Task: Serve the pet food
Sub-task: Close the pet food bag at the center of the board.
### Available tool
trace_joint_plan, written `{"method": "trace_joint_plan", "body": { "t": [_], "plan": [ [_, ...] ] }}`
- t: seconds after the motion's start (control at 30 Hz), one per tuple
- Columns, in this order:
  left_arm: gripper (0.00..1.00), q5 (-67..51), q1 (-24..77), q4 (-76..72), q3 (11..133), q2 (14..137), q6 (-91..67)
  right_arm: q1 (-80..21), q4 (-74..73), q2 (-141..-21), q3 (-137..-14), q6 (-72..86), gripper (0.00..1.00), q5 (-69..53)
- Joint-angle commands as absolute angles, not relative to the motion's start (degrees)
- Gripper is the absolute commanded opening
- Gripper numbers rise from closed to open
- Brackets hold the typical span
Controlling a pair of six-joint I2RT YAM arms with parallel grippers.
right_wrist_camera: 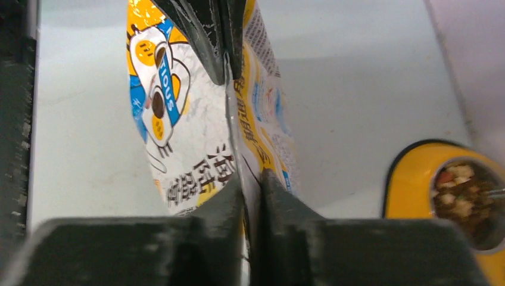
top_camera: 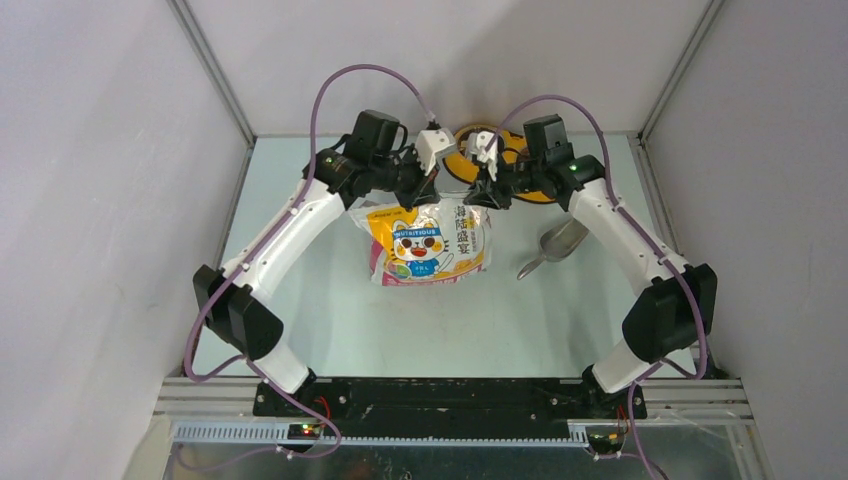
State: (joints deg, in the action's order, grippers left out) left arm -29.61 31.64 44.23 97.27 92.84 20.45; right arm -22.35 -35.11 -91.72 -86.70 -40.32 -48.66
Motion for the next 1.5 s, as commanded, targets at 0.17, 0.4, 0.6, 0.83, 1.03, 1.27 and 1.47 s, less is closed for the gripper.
{"method": "trace_joint_plan", "body": {
  "t": [0.17, 0.4, 0.6, 0.83, 1.03, 1.27, 1.47],
  "plan": [
    [0.0, -25.5, 29.6, 38.3, 96.9, 92.8, 16.8, -17.5, -30.2, -92.7, -91.1, -28.6, 0.0, -54.4],
    [0.1, -30.3, 30.4, 41.4, 99.5, 92.8, 20.6, -15.9, -32.7, -98.1, -97.3, -14.5, 0.0, -62.4],
    [0.34, -26.8, 36.0, 42.1, 100.6, 92.2, 27.0, -14.6, -27.0, -99.7, -97.0, -5.4, 0.0, -68.2],
    [0.42, -23.3, 38.0, 43.0, 105.5, 97.3, 28.7, -15.0, -27.3, -100.1, -97.0, -4.7, 0.0, -69.2],
    [0.42, -21.9, 38.0, 42.5, 108.7, 100.7, 28.9, -15.3, -29.1, -99.6, -97.2, -6.7, 0.0, -68.5],
    [0.4, -20.7, 38.1, 44.0, 108.5, 102.0, 30.1, -15.0, -30.3, -98.9, -97.4, -8.3, 0.0, -68.6],
    [0.0, -21.2, 38.1, 44.0, 108.7, 102.1, 29.7, -15.0, -31.4, -98.6, -97.7, -9.2, 0.0, -68.1]
  ]
}}
